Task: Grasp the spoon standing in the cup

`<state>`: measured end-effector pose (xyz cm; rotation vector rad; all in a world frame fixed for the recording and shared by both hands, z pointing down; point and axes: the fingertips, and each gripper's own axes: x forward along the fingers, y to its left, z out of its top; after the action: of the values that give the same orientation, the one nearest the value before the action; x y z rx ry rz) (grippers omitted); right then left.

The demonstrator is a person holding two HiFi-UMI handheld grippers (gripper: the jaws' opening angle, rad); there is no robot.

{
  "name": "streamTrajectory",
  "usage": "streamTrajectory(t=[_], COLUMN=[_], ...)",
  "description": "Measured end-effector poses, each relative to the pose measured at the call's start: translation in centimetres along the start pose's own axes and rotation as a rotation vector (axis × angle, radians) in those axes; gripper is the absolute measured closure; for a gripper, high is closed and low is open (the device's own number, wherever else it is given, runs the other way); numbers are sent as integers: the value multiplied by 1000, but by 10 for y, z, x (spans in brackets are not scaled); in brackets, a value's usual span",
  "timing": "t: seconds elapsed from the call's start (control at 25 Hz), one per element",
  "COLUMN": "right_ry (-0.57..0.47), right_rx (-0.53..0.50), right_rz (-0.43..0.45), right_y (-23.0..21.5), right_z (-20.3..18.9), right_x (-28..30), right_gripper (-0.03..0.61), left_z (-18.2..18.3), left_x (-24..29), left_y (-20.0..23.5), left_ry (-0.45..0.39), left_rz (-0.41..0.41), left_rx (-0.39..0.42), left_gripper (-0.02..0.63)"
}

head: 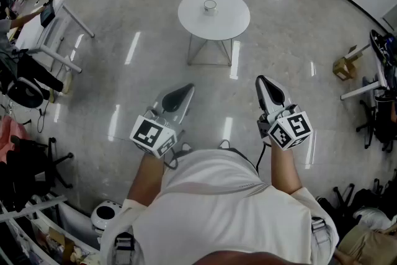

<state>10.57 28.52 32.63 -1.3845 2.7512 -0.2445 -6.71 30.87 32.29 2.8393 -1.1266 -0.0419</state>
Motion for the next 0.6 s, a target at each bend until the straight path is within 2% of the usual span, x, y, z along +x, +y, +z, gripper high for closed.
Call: streamTrajectory(t=[0.44,0.6], right_ry=[-13,-57], right_rx=[-11,38], right_rz=[10,12], right_y=[-7,-10], right_z=[1,7], right_x=[-6,-5], right_gripper=[574,574], left_z=[-1,-2], left_x=[9,10], left_y=[-7,-6], left_ry=[3,7], left_rz=[-6,-6], left_rx=[-5,0], left_gripper=[612,612])
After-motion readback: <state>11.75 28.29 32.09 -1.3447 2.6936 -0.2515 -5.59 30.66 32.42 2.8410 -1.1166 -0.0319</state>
